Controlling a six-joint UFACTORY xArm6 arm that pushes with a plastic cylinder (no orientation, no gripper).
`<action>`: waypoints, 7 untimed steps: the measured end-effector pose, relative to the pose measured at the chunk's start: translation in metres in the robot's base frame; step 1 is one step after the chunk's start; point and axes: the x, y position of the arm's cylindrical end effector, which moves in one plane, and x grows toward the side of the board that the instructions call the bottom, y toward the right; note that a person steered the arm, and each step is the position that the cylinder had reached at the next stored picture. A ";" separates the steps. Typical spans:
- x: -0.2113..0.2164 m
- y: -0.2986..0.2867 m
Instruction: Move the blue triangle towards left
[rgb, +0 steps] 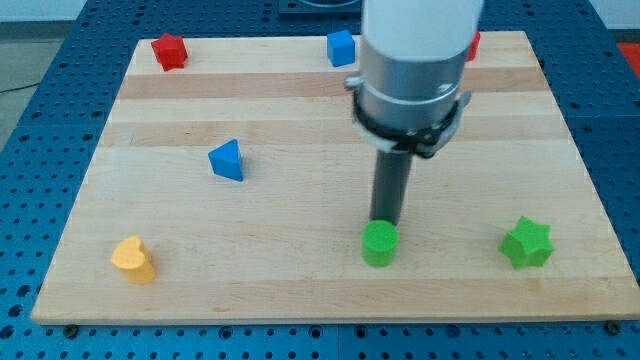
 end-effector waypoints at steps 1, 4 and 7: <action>-0.018 0.012; 0.035 -0.025; -0.030 -0.014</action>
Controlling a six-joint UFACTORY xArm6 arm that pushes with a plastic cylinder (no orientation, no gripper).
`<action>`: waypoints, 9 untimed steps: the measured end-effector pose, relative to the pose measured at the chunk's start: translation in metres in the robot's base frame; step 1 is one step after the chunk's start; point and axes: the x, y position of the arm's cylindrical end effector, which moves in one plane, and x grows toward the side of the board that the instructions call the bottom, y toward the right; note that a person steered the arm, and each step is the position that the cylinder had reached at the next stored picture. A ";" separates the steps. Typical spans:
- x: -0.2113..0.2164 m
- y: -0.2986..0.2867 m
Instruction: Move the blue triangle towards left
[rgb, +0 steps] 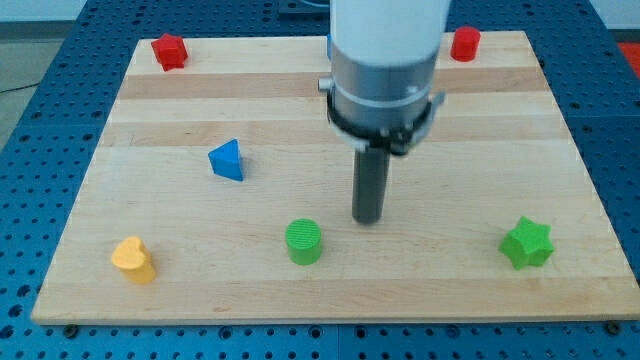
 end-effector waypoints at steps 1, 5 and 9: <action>-0.017 -0.015; -0.064 -0.203; -0.097 -0.280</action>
